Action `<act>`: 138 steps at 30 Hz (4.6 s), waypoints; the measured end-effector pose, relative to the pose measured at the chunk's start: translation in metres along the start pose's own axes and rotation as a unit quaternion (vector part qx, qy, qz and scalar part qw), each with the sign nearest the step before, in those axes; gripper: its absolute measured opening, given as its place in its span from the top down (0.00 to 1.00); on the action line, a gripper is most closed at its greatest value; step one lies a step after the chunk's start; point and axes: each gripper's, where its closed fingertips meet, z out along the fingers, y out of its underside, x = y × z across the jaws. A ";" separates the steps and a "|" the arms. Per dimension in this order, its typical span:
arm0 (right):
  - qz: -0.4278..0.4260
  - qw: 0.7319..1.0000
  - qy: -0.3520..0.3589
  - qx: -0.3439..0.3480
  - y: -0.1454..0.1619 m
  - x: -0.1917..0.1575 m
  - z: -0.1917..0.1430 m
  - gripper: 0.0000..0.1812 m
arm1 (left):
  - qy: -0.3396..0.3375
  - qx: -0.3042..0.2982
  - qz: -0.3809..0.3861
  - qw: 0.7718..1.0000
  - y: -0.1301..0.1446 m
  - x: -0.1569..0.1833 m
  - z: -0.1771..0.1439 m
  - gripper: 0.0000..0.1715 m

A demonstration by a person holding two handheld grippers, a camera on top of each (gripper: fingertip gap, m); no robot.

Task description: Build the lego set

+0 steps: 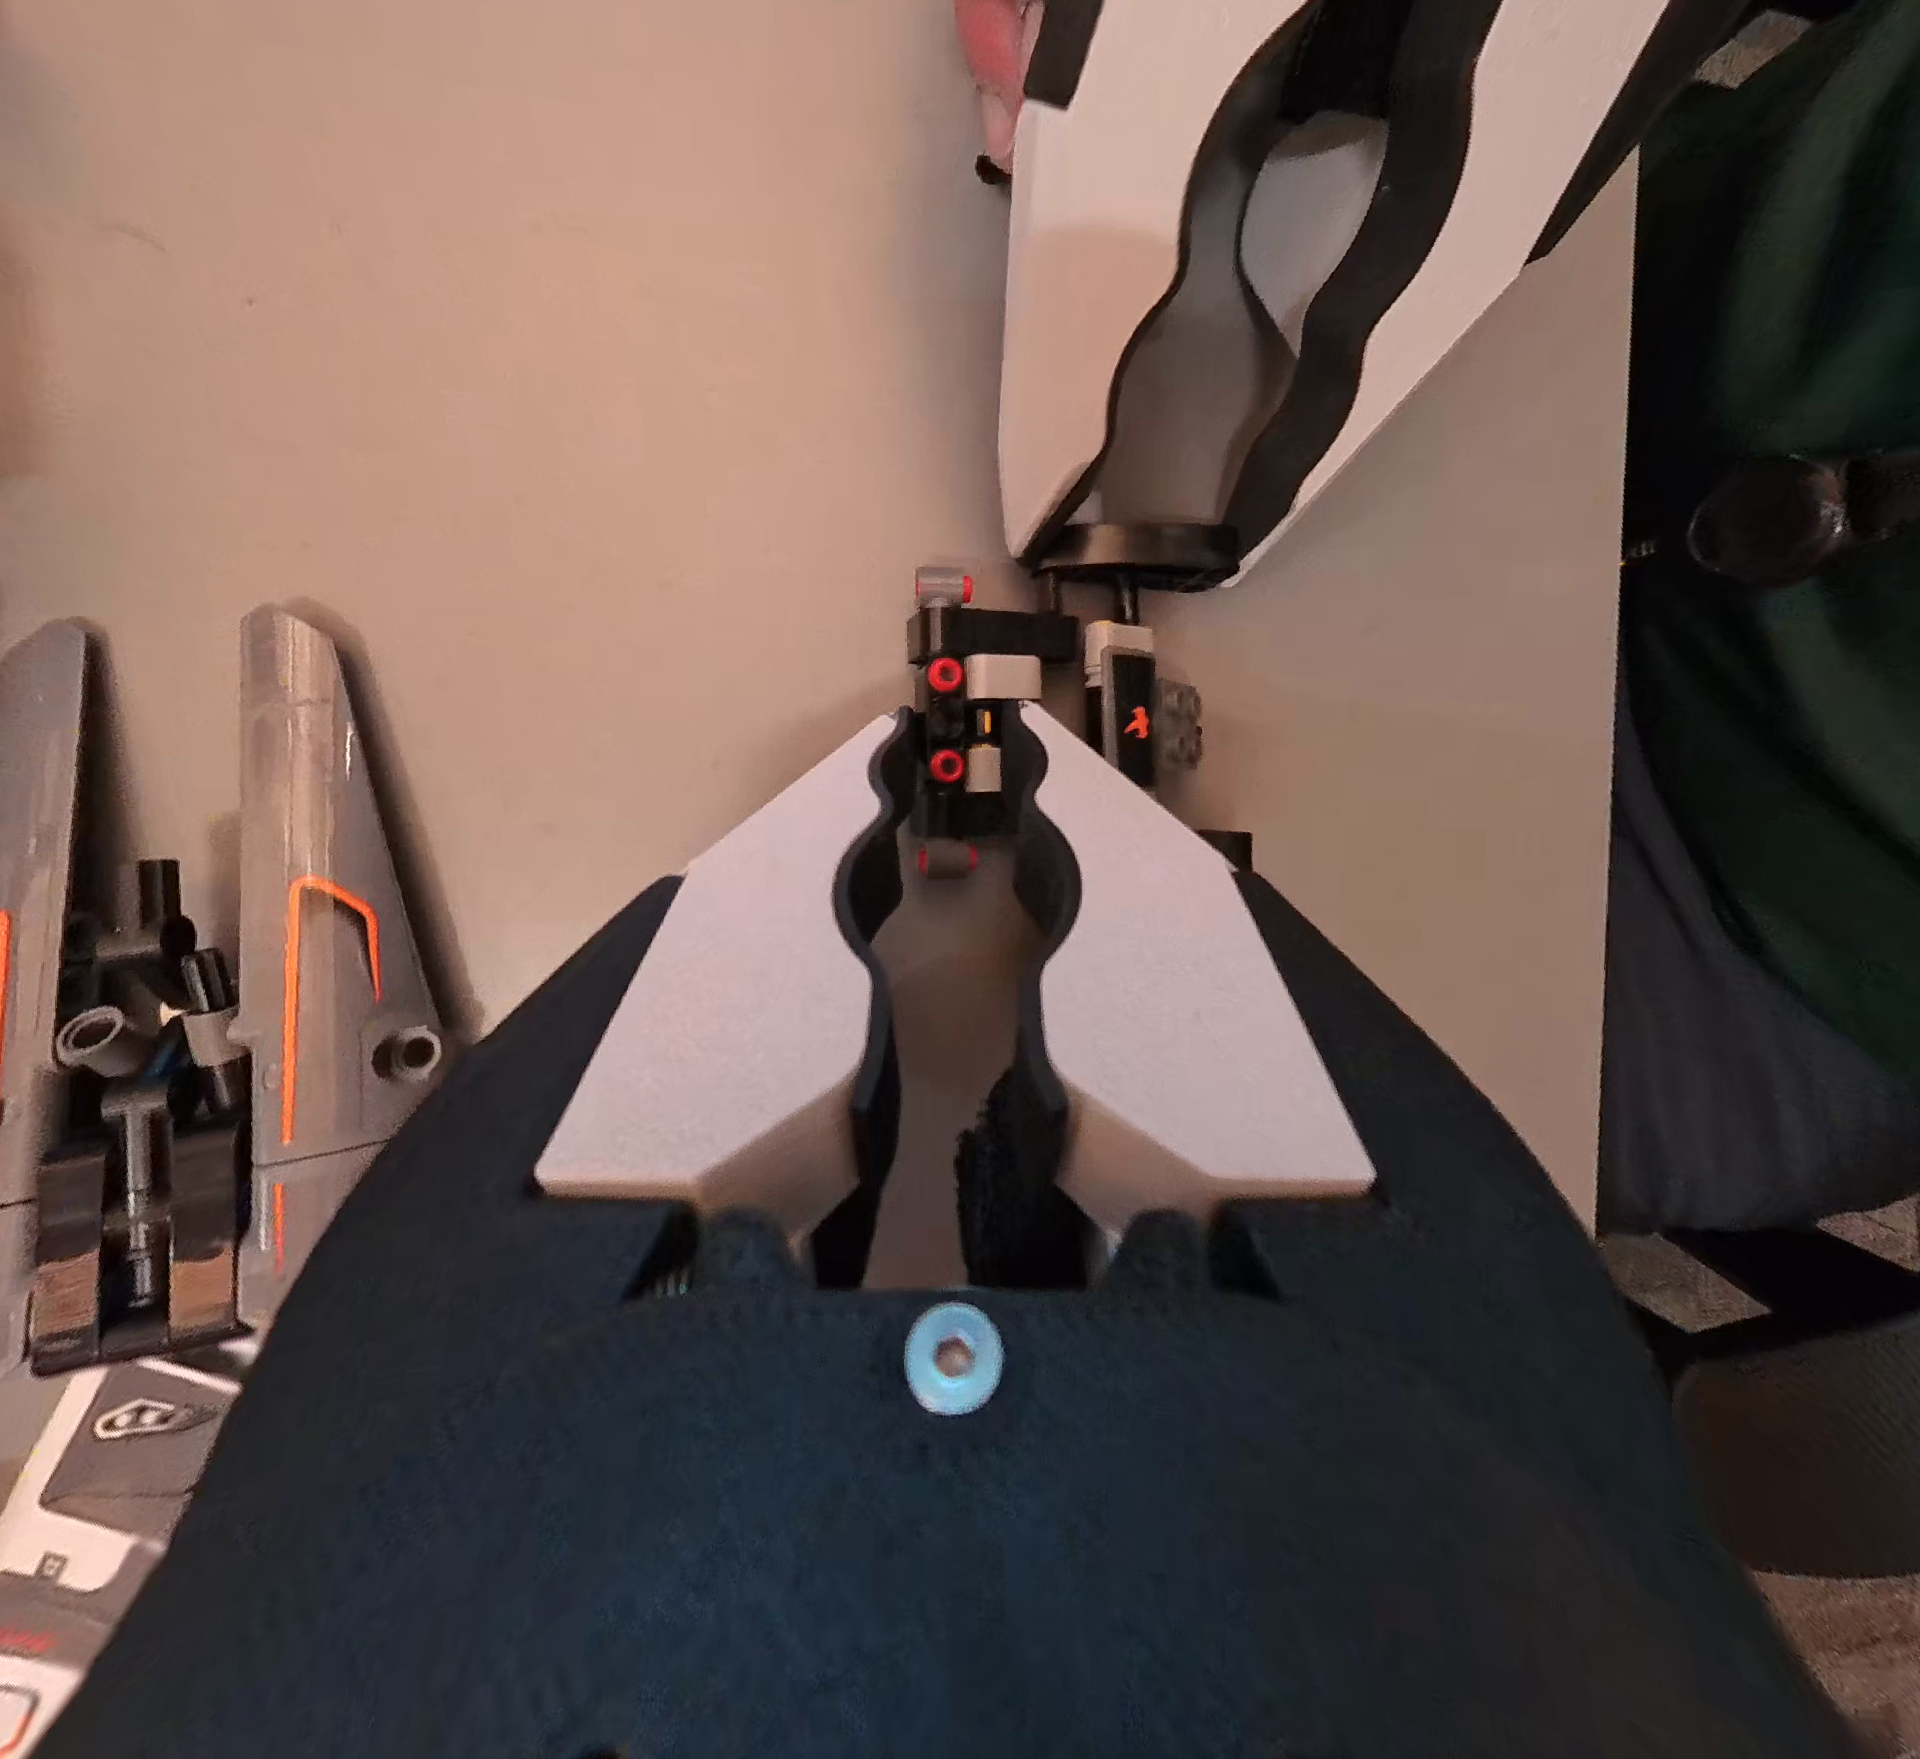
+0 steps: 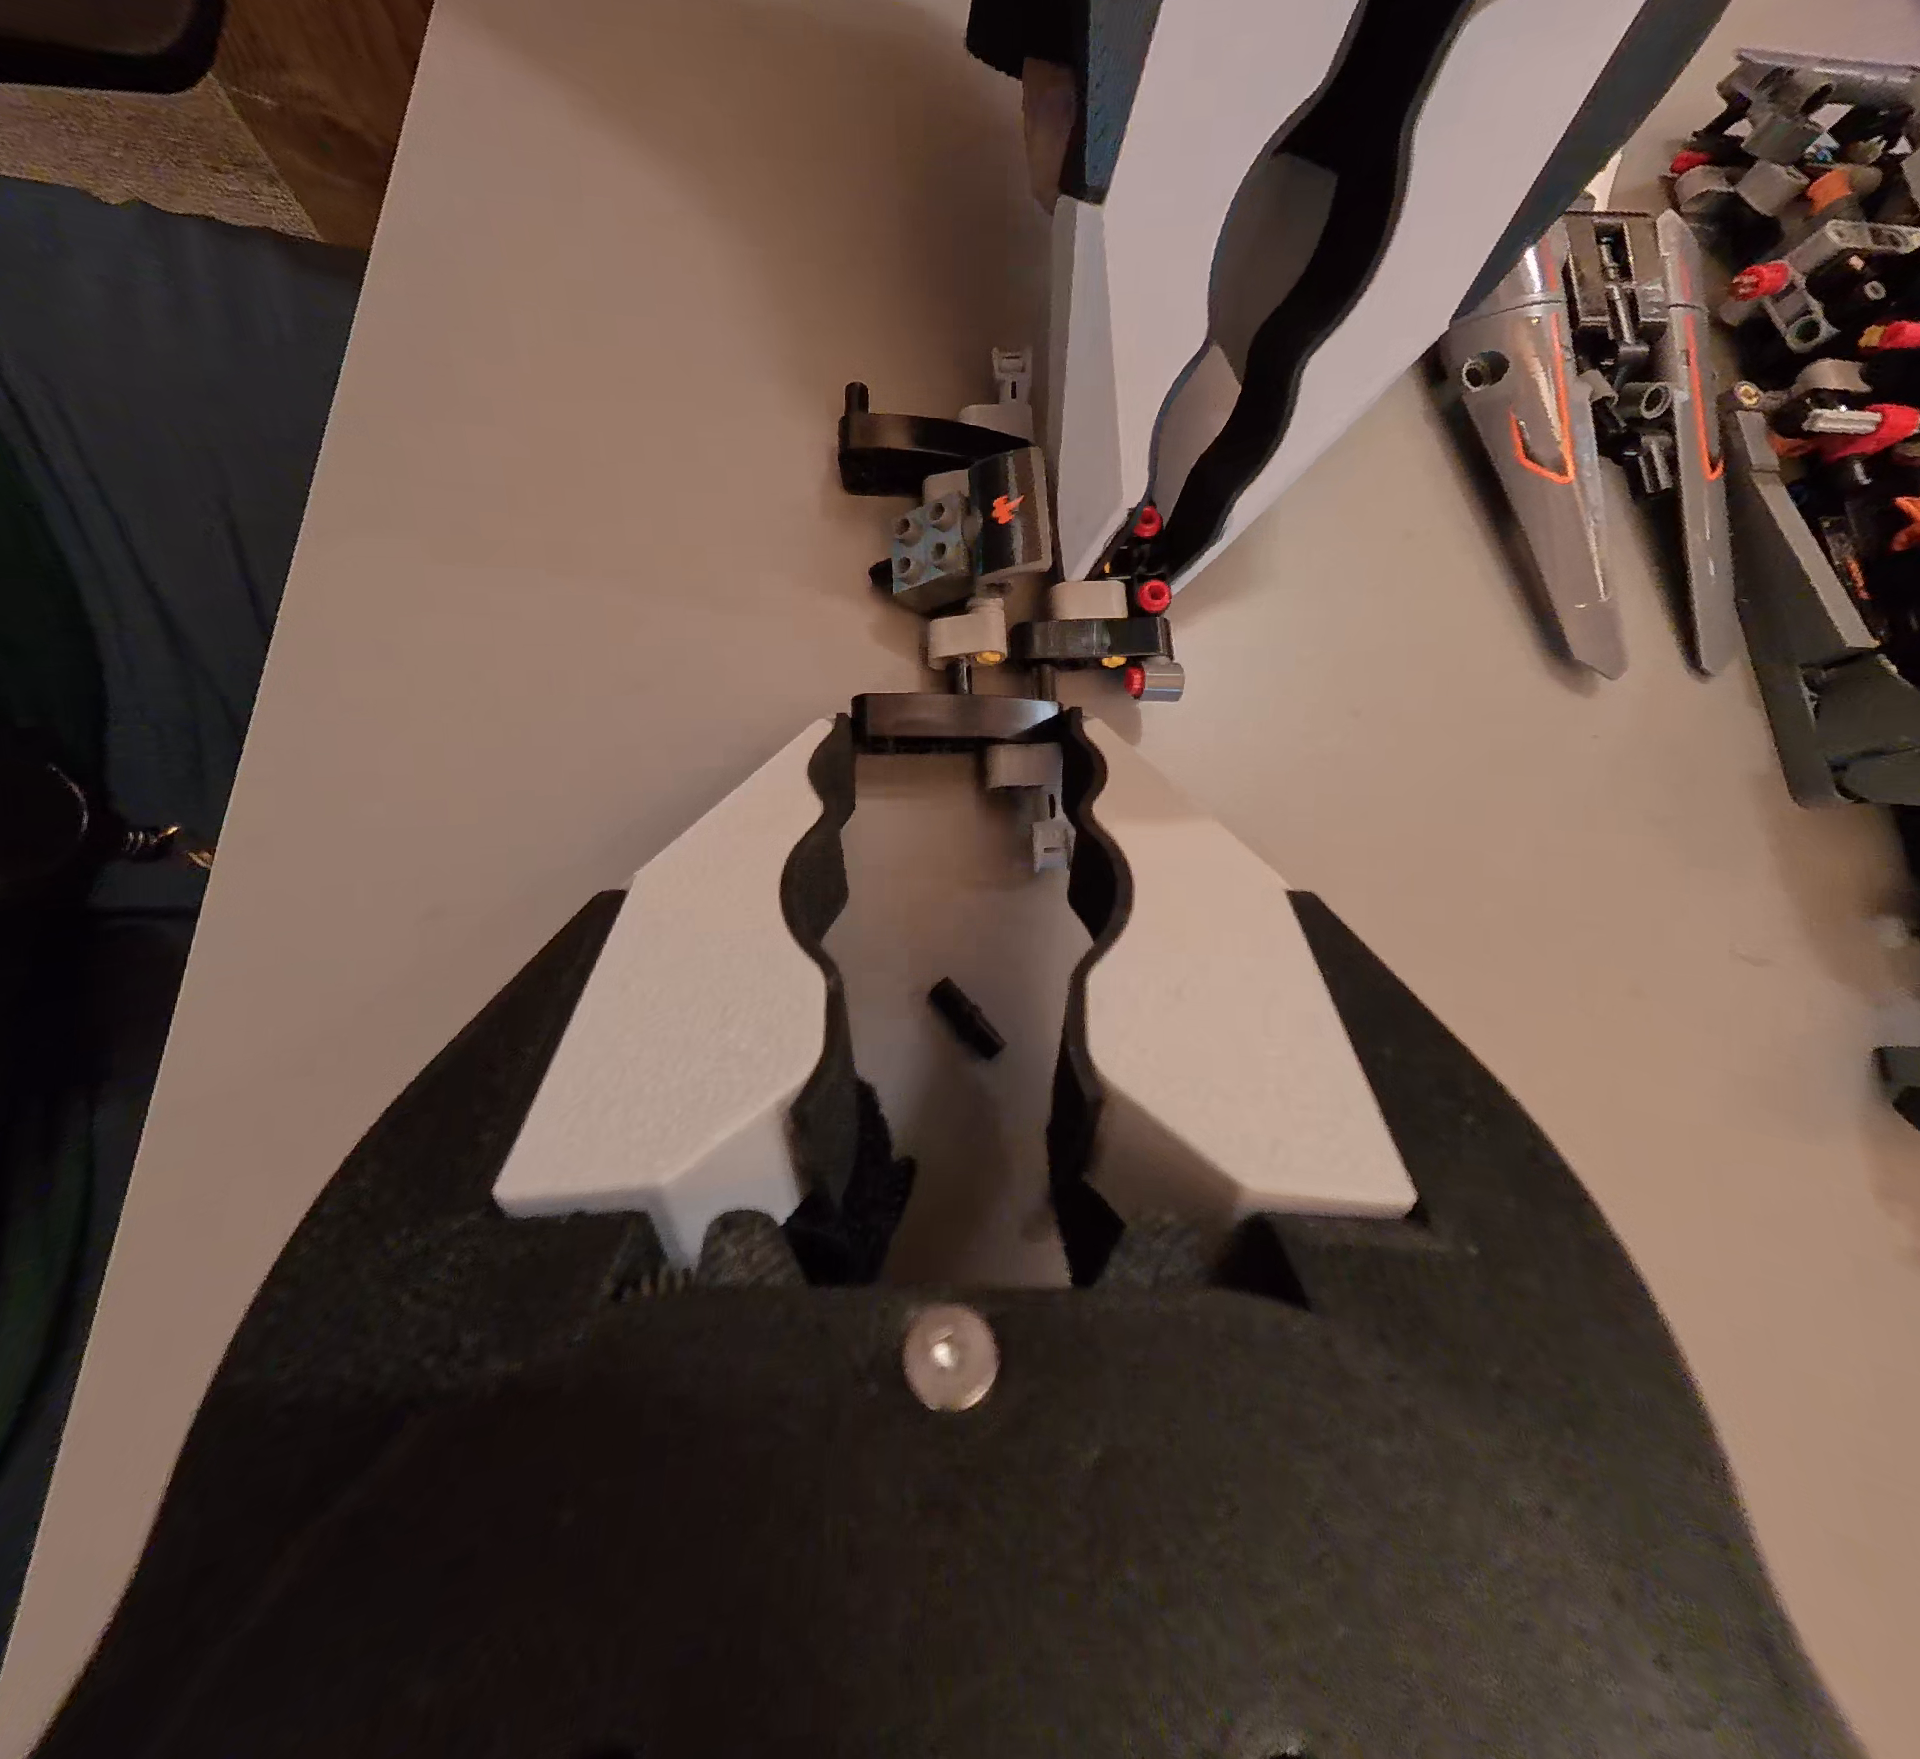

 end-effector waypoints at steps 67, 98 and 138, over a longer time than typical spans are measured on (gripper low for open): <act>0.016 0.999 -0.033 0.006 -0.011 -0.007 0.008 0.79 | -0.014 0.071 -0.016 0.997 0.004 0.002 -0.003 0.92; -0.007 0.998 -0.048 -0.031 0.015 0.006 -0.014 0.93 | -0.035 0.084 0.021 0.996 -0.011 0.006 0.009 0.92; 0.003 1.000 -0.022 -0.019 0.010 0.008 -0.009 0.93 | -0.097 0.106 0.005 0.990 -0.011 0.001 -0.002 0.85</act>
